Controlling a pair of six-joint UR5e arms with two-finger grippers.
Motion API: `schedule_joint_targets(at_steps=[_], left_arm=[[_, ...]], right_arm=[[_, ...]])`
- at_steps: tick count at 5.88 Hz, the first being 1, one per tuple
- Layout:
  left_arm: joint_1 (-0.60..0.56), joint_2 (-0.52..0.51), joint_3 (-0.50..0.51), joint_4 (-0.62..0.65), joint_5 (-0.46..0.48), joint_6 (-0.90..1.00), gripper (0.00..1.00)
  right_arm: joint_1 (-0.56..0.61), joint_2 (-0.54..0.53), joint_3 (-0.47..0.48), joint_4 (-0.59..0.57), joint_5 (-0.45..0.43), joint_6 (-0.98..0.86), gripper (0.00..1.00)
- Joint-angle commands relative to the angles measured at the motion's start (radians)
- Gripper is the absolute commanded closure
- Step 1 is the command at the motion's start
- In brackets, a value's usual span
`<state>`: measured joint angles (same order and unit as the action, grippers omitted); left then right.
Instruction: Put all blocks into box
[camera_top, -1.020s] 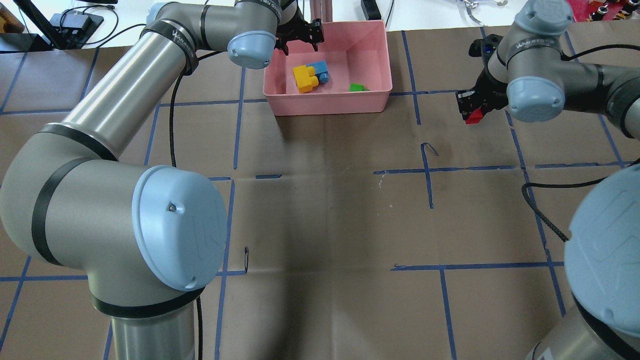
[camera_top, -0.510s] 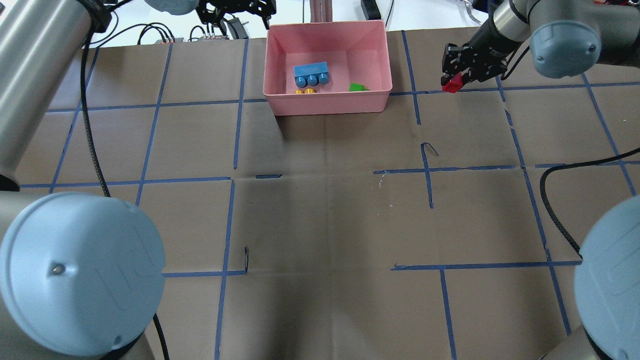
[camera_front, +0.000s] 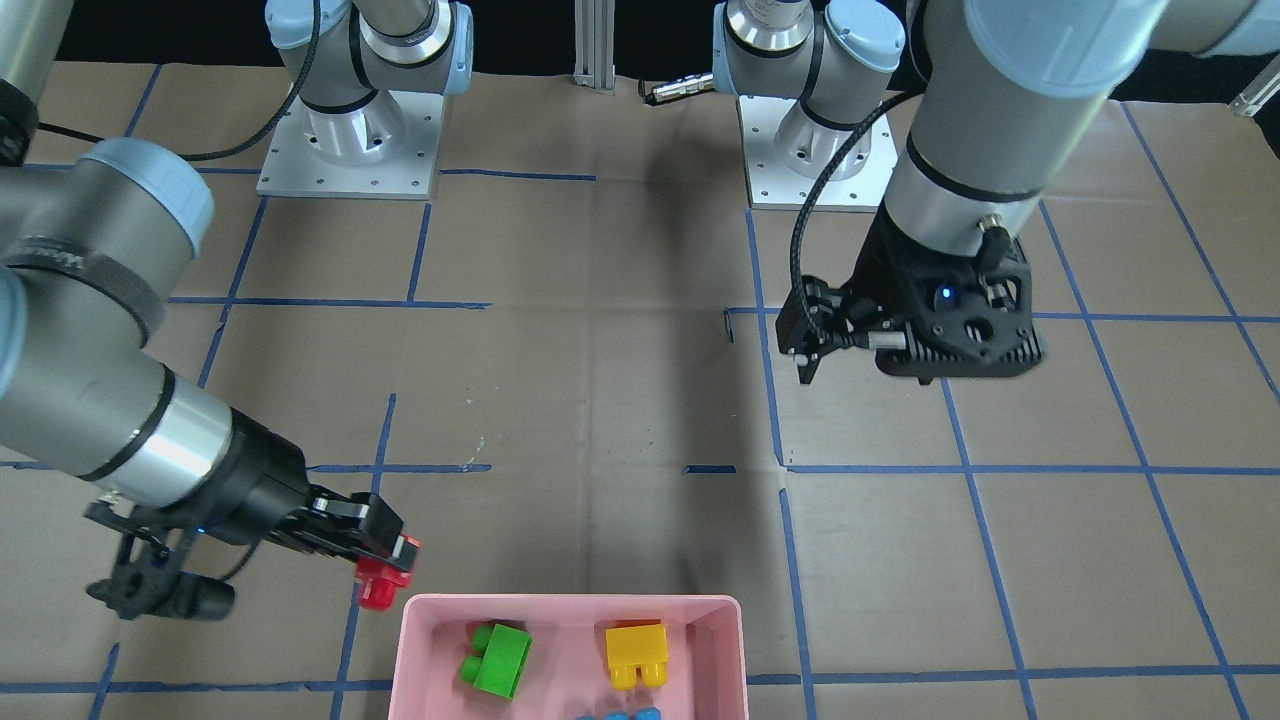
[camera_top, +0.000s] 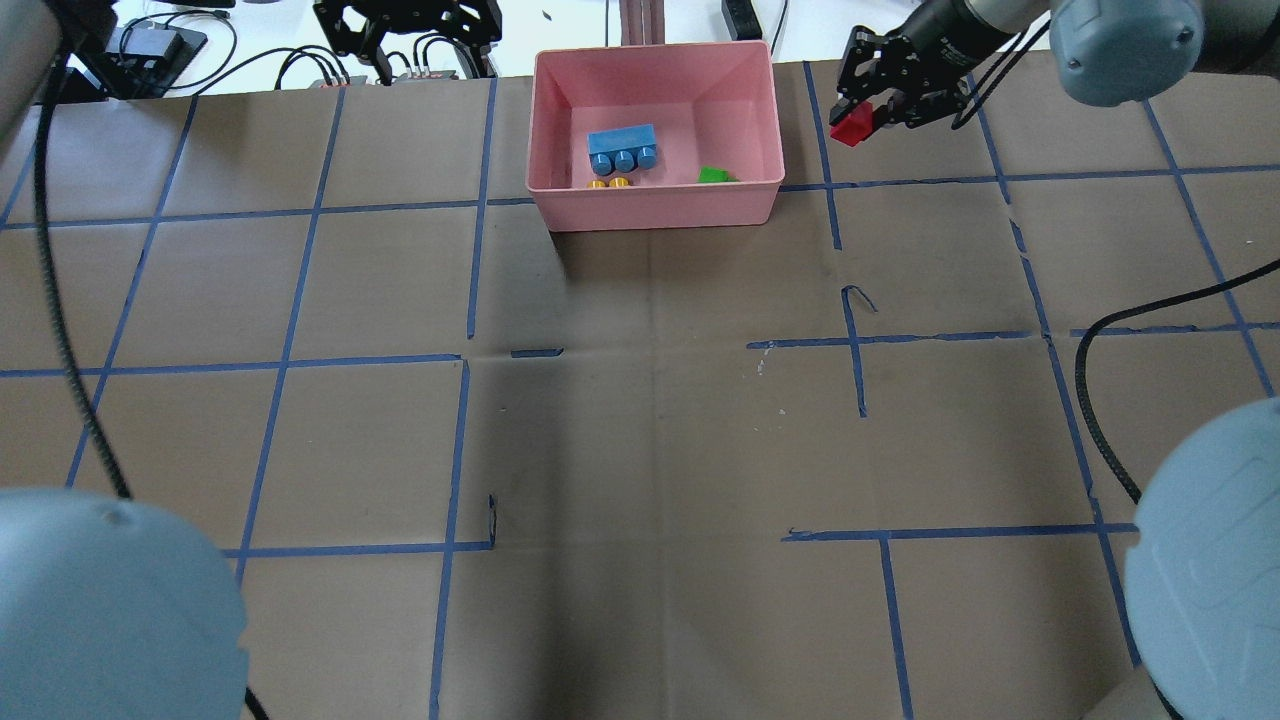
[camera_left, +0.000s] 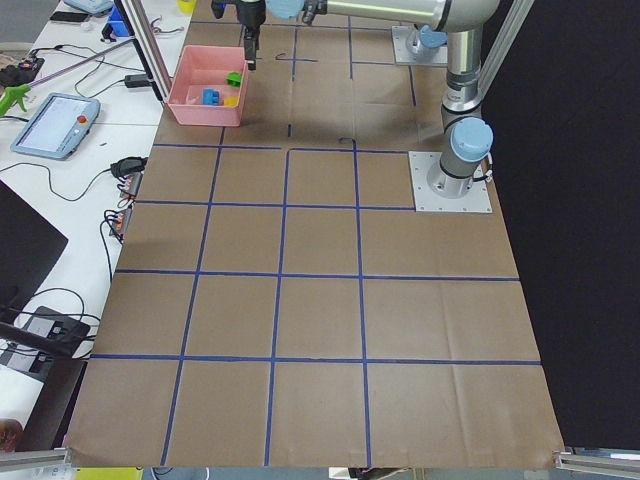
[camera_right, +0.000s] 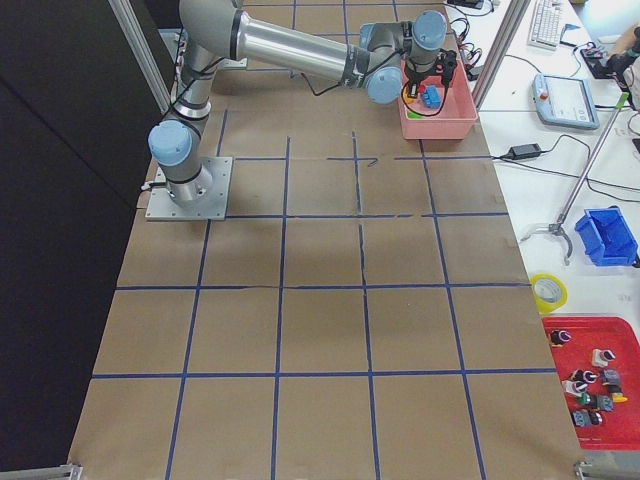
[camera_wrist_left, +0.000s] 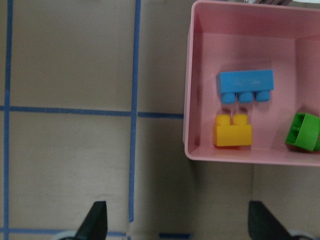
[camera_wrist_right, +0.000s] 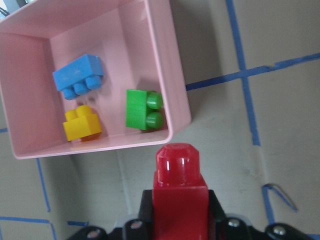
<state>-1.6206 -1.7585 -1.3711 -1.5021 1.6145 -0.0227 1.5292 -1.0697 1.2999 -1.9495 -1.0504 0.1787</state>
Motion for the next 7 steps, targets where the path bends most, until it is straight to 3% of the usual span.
schedule_joint_targets(at_steps=[1, 2, 4, 5, 6, 7], left_arm=[[0.068, 0.176, -0.228, 0.095, -0.010, 0.100, 0.01], [0.074, 0.218, -0.259, 0.092, -0.016, 0.118, 0.01], [0.077, 0.223, -0.249, 0.083, -0.063, 0.116, 0.01], [0.079, 0.220, -0.243, 0.082, -0.086, 0.118, 0.01], [0.080, 0.223, -0.244, 0.079, -0.082, 0.118, 0.01], [0.084, 0.221, -0.243, 0.073, -0.079, 0.119, 0.01]], right_arm=[[0.075, 0.146, -0.153, -0.069, 0.013, 0.028, 0.87], [0.094, 0.192, -0.195, -0.071, 0.013, 0.028, 0.76], [0.100, 0.214, -0.217, -0.072, 0.054, 0.054, 0.73], [0.100, 0.250, -0.266, -0.072, 0.081, 0.051, 0.63], [0.103, 0.278, -0.330, -0.081, 0.076, 0.042, 0.16], [0.103, 0.284, -0.332, -0.080, 0.075, 0.041, 0.00]])
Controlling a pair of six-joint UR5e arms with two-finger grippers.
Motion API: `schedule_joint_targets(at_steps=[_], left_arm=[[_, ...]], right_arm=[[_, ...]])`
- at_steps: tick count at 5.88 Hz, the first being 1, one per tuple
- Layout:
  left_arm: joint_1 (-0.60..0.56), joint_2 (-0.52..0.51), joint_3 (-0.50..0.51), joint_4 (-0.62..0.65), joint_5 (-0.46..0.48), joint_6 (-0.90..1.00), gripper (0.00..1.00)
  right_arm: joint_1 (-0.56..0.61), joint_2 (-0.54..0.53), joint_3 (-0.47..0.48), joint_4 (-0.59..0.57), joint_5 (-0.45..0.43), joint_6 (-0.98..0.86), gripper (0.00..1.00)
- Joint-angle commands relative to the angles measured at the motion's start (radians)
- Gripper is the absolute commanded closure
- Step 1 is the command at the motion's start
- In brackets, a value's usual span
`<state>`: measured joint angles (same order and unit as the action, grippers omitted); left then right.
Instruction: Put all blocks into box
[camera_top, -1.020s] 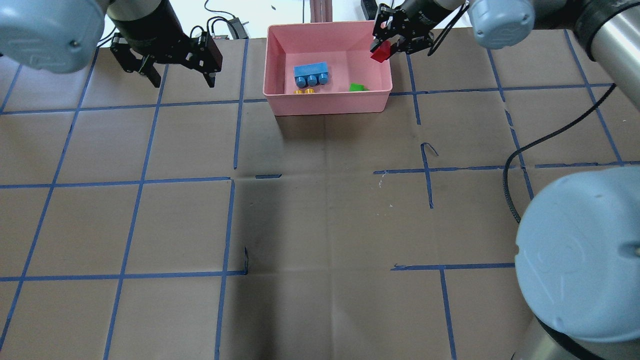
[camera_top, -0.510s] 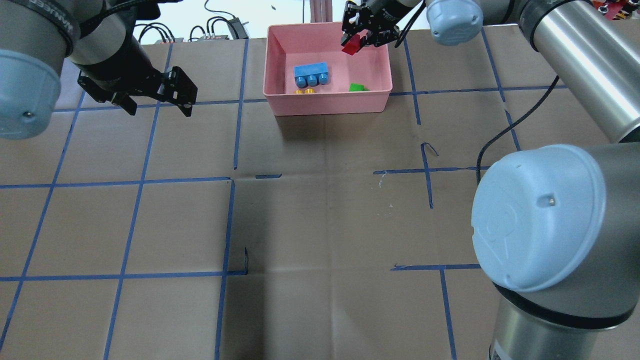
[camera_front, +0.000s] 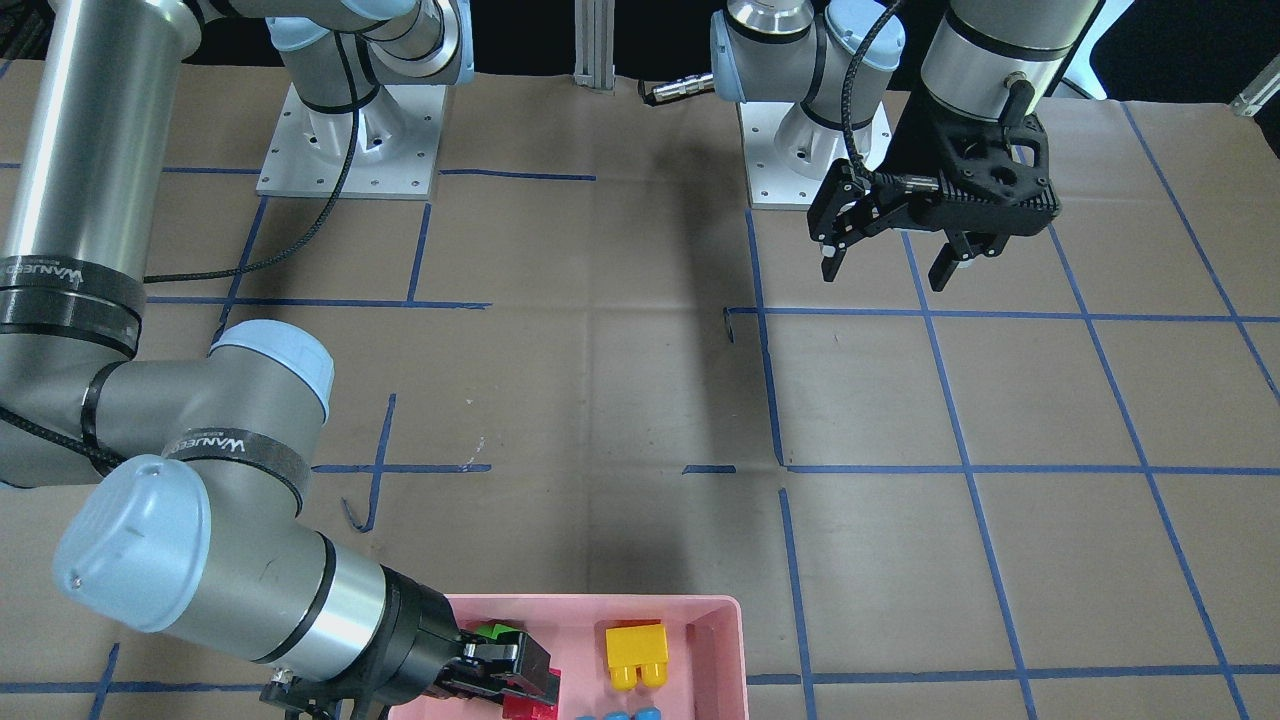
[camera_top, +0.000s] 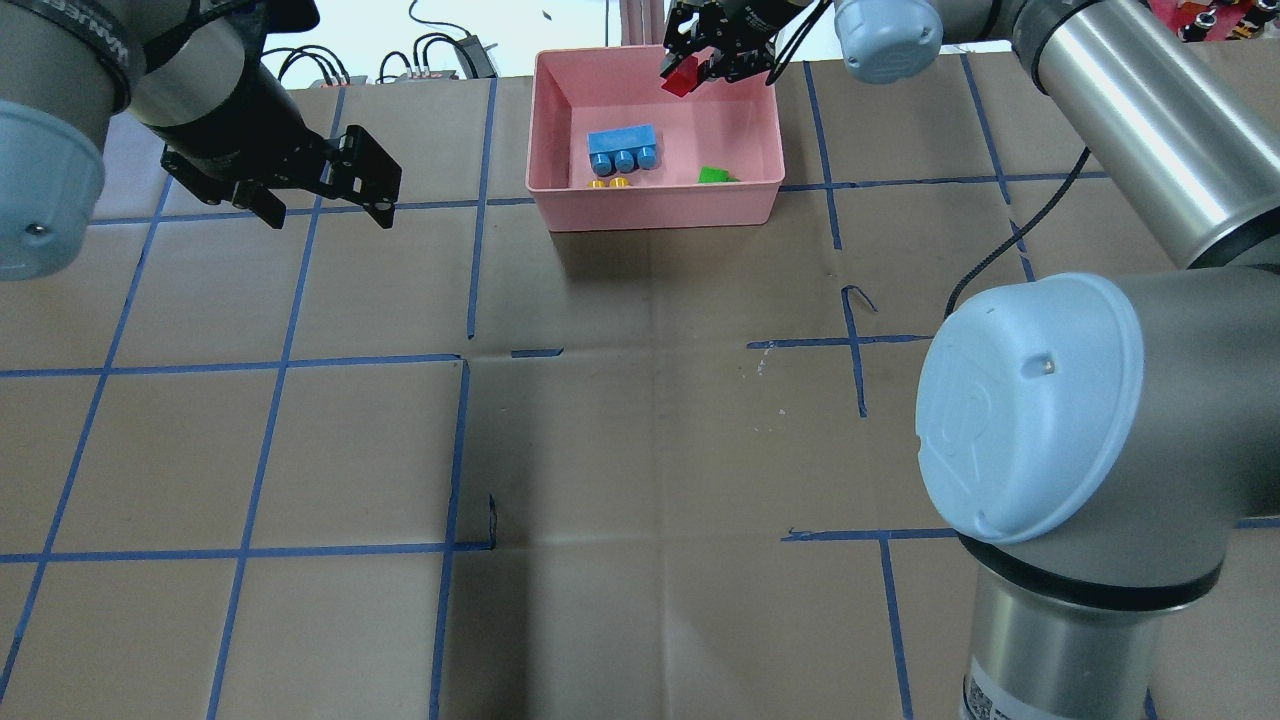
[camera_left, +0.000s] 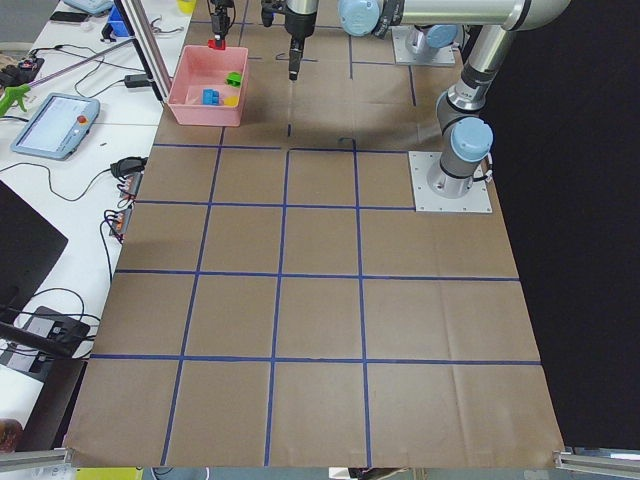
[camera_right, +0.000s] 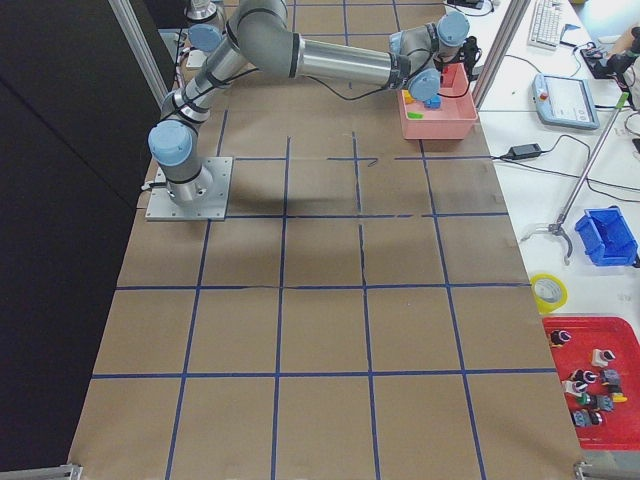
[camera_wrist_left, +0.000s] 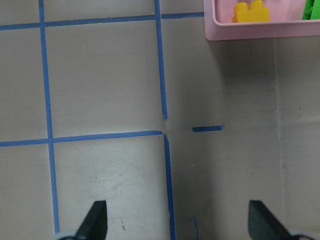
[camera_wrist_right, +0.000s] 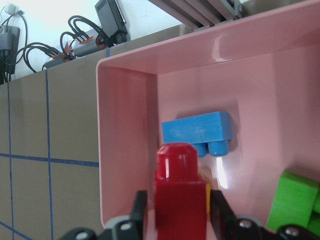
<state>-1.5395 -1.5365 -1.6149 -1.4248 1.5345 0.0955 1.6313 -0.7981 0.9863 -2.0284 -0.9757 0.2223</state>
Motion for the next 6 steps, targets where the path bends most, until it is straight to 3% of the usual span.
schedule_joint_targets(at_steps=[1, 4, 5, 6], left_arm=[[0.004, -0.010, 0.001, -0.006, 0.001, 0.001, 0.01], [0.045, -0.033, 0.012, -0.011, 0.030, 0.016, 0.01], [0.041, -0.034, 0.010, -0.011, 0.029, 0.013, 0.01], [0.036, -0.037, 0.013, -0.011, 0.027, 0.004, 0.01]], right_arm=[[0.001, 0.013, -0.018, 0.007, -0.003, -0.003, 0.00], [-0.002, -0.032, -0.002, 0.017, -0.021, -0.003, 0.00], [-0.010, -0.100, 0.002, 0.087, -0.140, -0.008, 0.00], [-0.014, -0.180, 0.003, 0.228, -0.262, -0.102, 0.00]])
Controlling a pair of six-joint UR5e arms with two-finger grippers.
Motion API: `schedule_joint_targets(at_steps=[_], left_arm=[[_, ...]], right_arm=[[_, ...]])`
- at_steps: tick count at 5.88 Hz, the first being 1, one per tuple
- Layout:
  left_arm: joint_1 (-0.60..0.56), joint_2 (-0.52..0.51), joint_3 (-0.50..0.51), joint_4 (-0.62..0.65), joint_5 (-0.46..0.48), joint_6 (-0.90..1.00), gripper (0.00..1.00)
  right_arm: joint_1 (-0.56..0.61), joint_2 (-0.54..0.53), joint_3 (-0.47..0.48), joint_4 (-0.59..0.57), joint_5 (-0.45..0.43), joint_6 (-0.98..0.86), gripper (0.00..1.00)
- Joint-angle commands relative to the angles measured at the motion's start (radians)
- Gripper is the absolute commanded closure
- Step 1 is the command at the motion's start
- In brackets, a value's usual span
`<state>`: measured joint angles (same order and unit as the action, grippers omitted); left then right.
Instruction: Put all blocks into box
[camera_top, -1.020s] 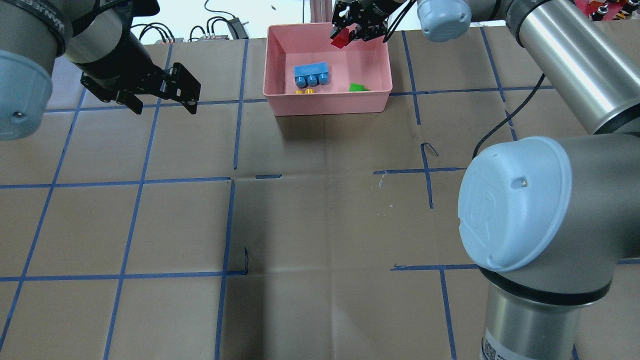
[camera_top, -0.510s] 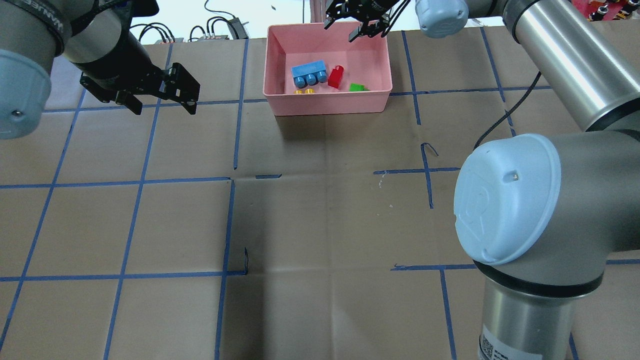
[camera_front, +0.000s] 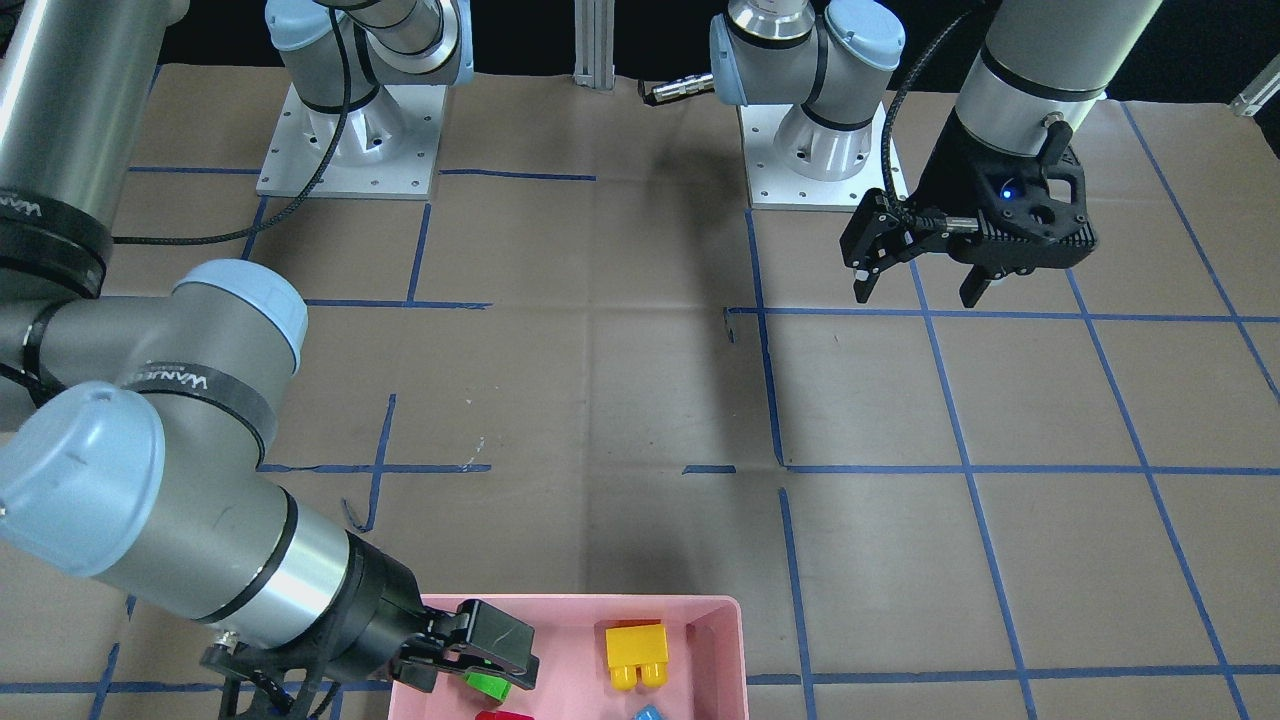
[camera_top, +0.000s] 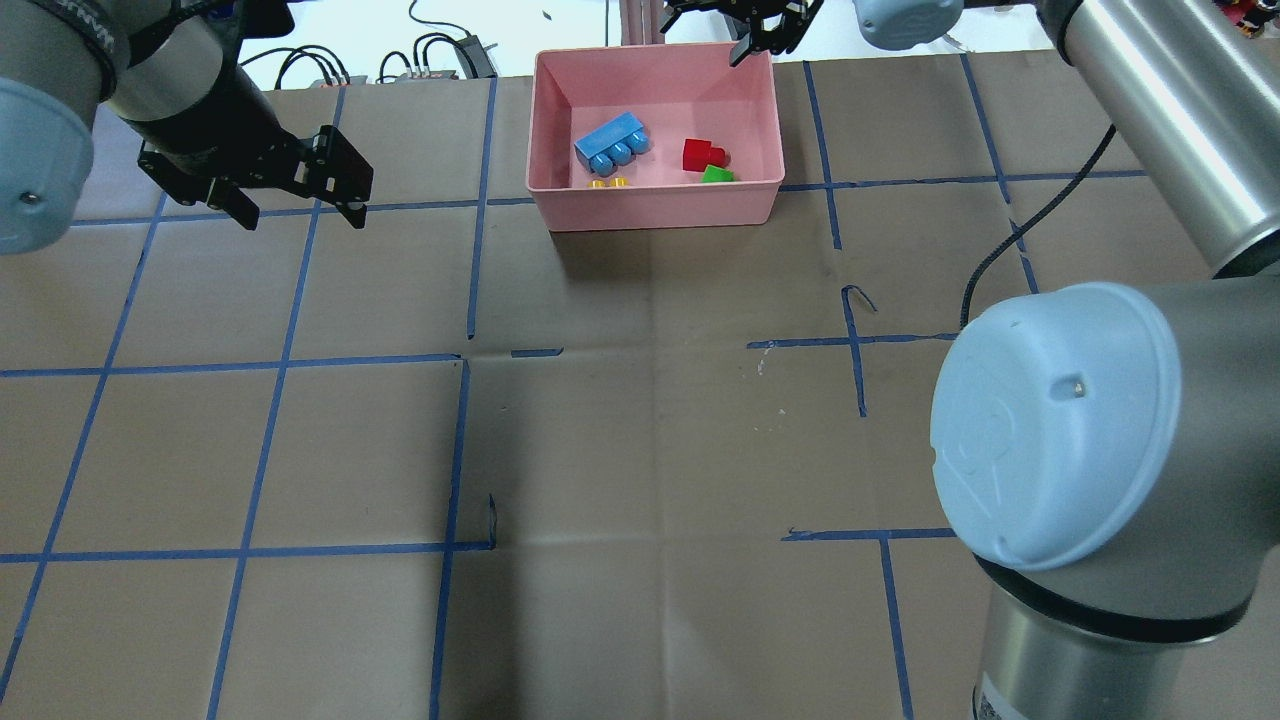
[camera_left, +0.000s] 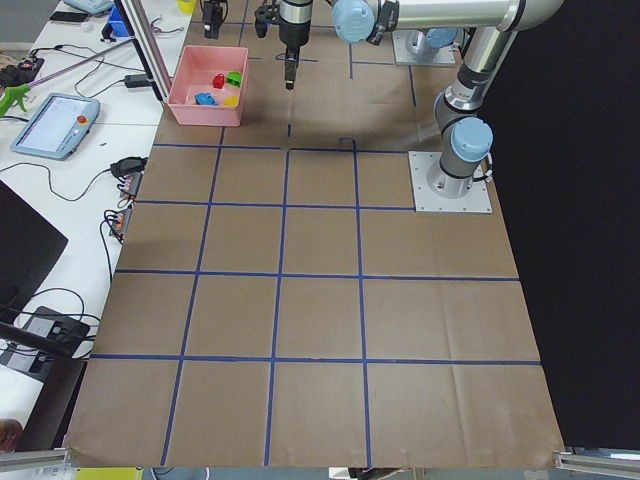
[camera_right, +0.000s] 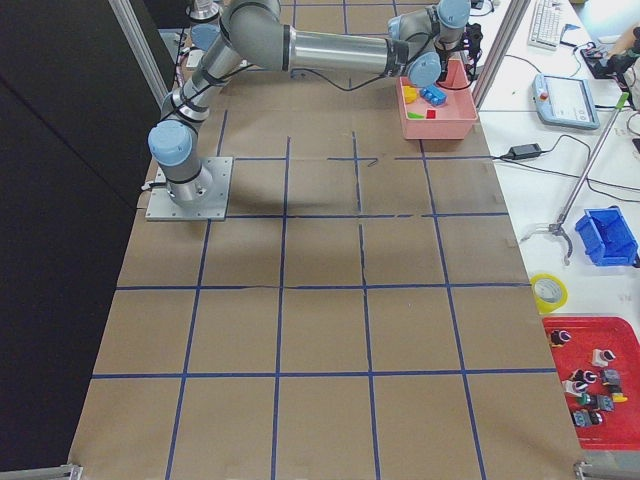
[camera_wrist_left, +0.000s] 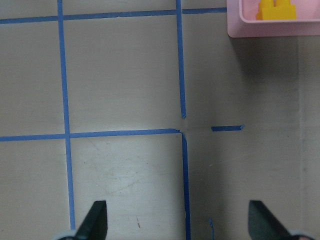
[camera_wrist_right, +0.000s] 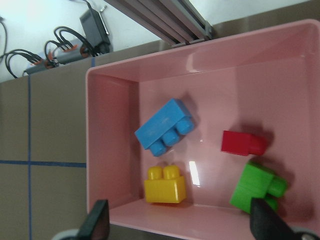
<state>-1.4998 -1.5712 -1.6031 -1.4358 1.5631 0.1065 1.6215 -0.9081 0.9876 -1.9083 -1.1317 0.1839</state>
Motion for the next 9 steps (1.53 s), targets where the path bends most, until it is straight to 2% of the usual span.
schedule_joint_targets(at_steps=[1, 2, 3, 4, 5, 6, 7, 9], left_arm=[[-0.005, -0.004, 0.003, -0.009, -0.003, -0.013, 0.01], [-0.008, -0.006, 0.003, -0.009, -0.005, -0.013, 0.01], [-0.048, -0.006, 0.003, -0.009, -0.002, -0.031, 0.01], [-0.063, -0.013, 0.006, -0.008, 0.006, -0.043, 0.01], [-0.060, -0.010, 0.008, -0.008, 0.008, -0.036, 0.01], [-0.054, -0.004, 0.012, -0.008, 0.005, -0.013, 0.01], [-0.040, -0.006, 0.014, -0.009, -0.001, -0.013, 0.01], [-0.042, -0.012, 0.012, -0.009, -0.002, -0.021, 0.01]], right_arm=[[-0.011, -0.160, 0.009, 0.262, -0.159, -0.145, 0.00], [-0.012, -0.249, 0.019, 0.372, -0.259, -0.190, 0.00], [-0.011, -0.362, 0.078, 0.513, -0.313, -0.243, 0.00], [-0.011, -0.487, 0.232, 0.514, -0.318, -0.244, 0.00], [-0.011, -0.632, 0.478, 0.374, -0.424, -0.242, 0.01], [-0.018, -0.747, 0.725, 0.181, -0.483, -0.233, 0.00], [-0.028, -0.782, 0.832, 0.123, -0.482, -0.231, 0.00], [-0.028, -0.778, 0.827, 0.132, -0.484, -0.231, 0.00]])
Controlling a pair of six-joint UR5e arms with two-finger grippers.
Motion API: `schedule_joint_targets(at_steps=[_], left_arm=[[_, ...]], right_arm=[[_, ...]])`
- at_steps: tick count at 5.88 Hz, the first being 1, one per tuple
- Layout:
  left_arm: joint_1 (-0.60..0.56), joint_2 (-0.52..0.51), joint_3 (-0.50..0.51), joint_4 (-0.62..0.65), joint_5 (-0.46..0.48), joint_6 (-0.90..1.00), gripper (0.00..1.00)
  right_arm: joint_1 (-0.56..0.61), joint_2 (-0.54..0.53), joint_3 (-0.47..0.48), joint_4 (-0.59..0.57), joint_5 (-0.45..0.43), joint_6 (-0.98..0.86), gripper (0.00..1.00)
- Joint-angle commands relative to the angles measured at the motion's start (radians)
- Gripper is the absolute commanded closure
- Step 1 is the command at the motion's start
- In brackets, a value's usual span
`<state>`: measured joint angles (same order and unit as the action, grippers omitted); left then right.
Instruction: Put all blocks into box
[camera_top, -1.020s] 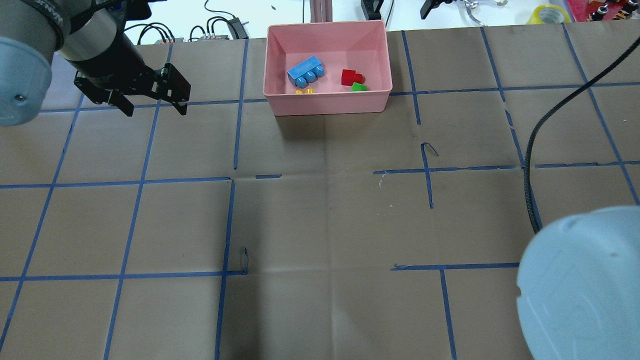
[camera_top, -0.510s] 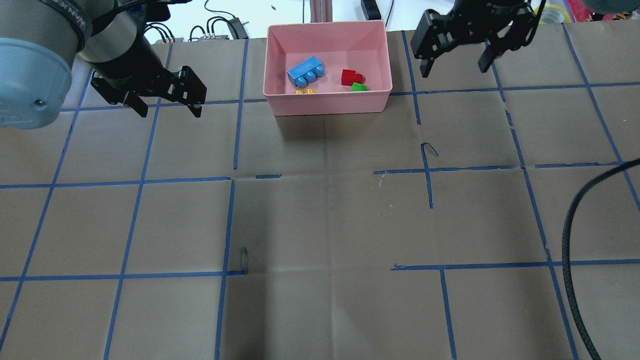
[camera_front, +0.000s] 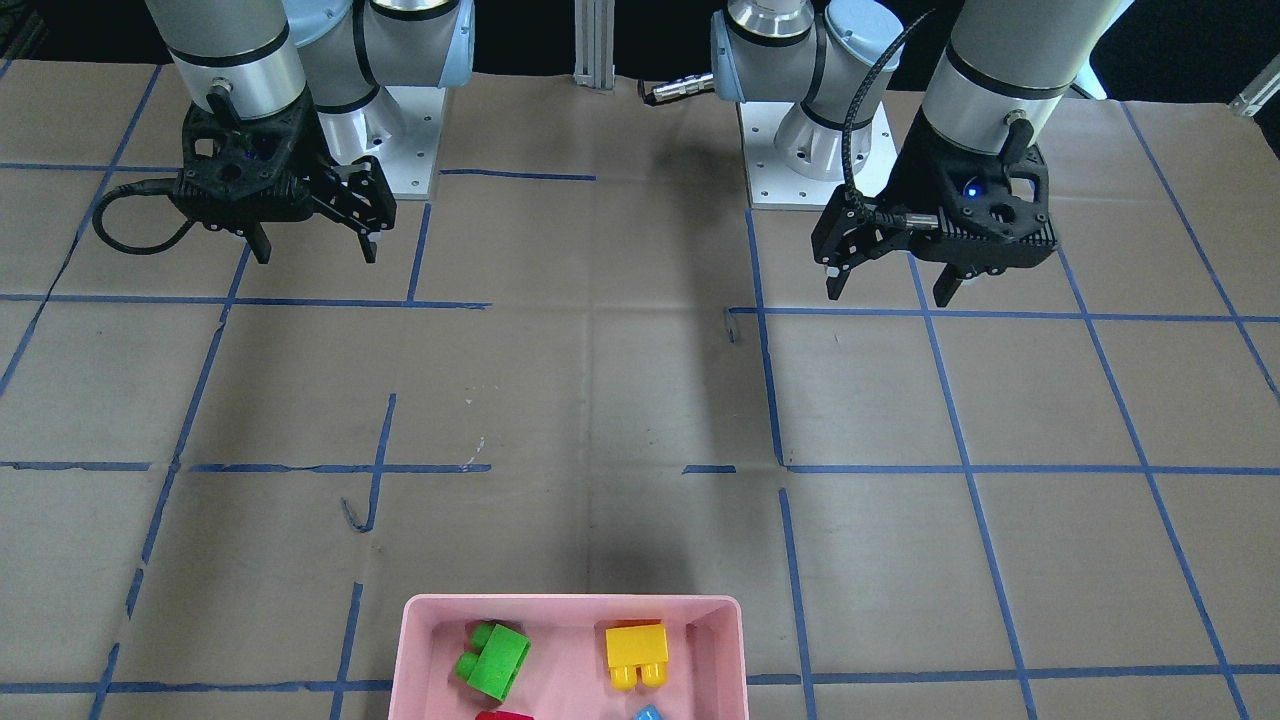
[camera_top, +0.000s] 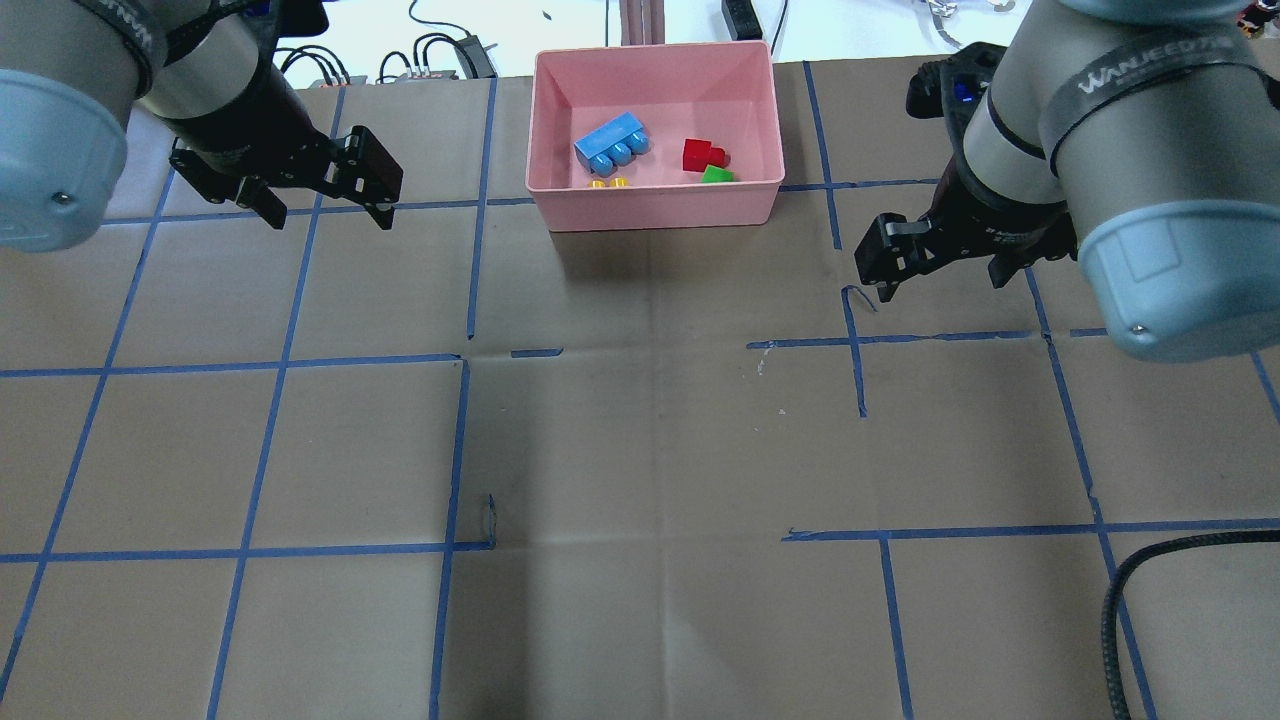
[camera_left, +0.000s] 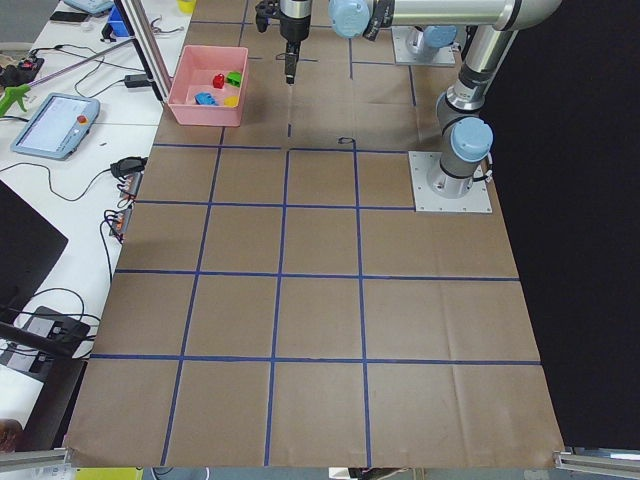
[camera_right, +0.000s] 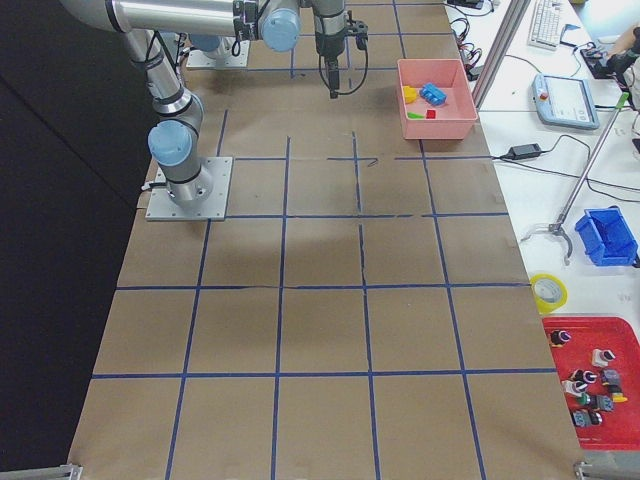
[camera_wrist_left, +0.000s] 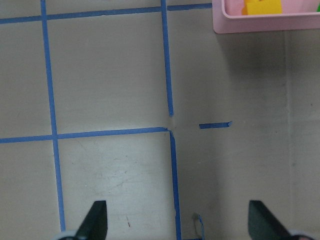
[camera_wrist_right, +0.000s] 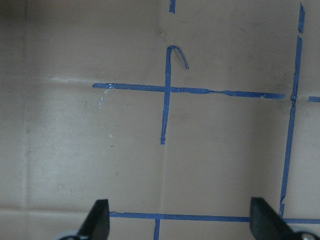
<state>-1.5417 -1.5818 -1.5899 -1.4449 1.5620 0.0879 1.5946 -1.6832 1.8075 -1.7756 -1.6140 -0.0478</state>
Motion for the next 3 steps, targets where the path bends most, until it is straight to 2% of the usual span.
schedule_joint_targets(at_steps=[1, 3], left_arm=[[0.000, -0.003, -0.001, 0.000, 0.000, -0.002, 0.01], [-0.001, -0.020, -0.001, 0.000, -0.002, -0.002, 0.01]], right_arm=[[-0.001, -0.003, 0.004, 0.002, -0.001, 0.002, 0.00], [-0.001, -0.004, -0.028, 0.014, 0.009, 0.023, 0.00]])
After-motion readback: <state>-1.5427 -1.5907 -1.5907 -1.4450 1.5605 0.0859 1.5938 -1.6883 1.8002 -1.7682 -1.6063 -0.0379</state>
